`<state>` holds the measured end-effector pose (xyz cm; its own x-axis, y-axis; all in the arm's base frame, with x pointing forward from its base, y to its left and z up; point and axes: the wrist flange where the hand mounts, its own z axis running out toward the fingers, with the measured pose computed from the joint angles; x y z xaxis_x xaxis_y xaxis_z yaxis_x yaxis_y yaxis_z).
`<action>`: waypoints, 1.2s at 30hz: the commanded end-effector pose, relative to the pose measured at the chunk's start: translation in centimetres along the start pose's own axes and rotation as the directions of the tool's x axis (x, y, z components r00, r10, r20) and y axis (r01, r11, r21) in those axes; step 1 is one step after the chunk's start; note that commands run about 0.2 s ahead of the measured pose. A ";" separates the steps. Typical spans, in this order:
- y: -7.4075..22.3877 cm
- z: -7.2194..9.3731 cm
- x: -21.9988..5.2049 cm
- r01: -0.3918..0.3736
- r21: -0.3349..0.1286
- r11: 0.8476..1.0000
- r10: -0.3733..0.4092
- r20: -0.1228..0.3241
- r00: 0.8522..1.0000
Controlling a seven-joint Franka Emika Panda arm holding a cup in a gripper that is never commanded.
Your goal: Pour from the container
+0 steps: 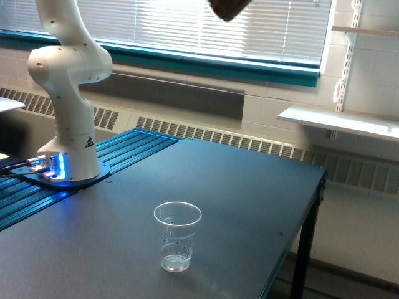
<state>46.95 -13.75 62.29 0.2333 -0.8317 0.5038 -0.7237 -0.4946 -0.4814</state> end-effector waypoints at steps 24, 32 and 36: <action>4.6 0.7 -2.3 -0.088 -0.177 0.980 0.084 -0.034 0.996; 5.6 1.6 -3.0 -0.106 -0.216 0.971 0.100 -0.037 0.994; 6.0 2.0 -3.3 -0.108 -0.239 0.965 0.101 -0.041 0.994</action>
<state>43.26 -14.38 56.88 0.1691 -0.8548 0.4906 -0.8597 -0.3713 -0.3507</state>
